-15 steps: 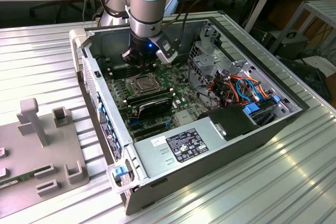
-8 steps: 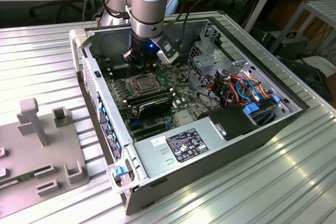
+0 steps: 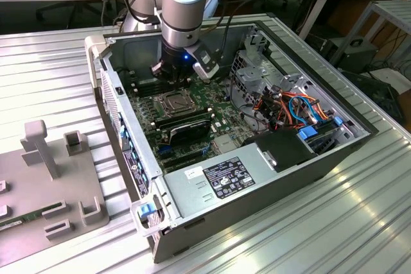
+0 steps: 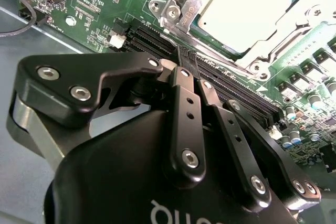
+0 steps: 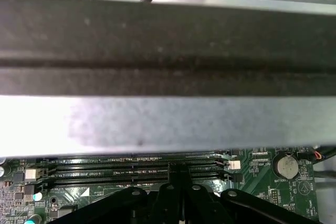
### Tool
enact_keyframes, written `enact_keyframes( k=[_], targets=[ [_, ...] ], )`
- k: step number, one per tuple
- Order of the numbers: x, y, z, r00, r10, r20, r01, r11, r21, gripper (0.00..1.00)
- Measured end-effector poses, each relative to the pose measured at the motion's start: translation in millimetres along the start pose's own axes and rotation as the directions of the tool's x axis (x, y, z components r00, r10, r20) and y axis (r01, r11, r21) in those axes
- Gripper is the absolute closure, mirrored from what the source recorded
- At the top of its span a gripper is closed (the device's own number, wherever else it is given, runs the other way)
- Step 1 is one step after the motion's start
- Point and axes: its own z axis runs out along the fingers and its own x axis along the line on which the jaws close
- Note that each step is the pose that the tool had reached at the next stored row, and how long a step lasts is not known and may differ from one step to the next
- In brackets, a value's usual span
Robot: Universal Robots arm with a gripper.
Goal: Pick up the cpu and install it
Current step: 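Install the first cpu locking lever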
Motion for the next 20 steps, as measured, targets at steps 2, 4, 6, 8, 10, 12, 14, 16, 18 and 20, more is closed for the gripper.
enact_keyframes(
  k=[2,4,6,8,10,12,14,16,18,20],
  targets=[
    [0.0,-0.9,-0.1,1.0000,0.000,0.0001,0.000,1.0000,0.0000,0.89],
    [0.0,-1.7,-0.2,1.0000,0.000,-0.0001,0.000,1.0000,0.0002,0.89],
    [0.0,-2.3,-0.2,1.0000,0.000,0.0000,0.000,1.0000,0.0002,0.89],
    [0.1,-2.7,0.0,1.0000,0.000,-0.0001,0.000,1.0000,0.0004,0.89],
    [0.2,-2.9,0.6,1.0000,0.000,-0.0002,0.000,1.0000,0.0004,0.89],
    [0.2,-3.0,1.3,1.0000,0.000,-0.0002,0.000,1.0000,0.0005,0.89],
    [0.3,-3.0,1.6,1.0000,0.000,-0.0003,0.000,1.0000,0.0006,0.89],
    [0.4,-3.2,2.3,1.0000,0.000,-0.0001,0.000,1.0000,0.0007,0.89],
    [0.5,-3.3,3.9,1.0000,0.000,0.0001,0.000,1.0000,-0.0001,0.89],
    [0.6,-3.5,4.3,1.0000,0.000,-0.0002,0.000,1.0000,0.0005,0.89]
  ],
)
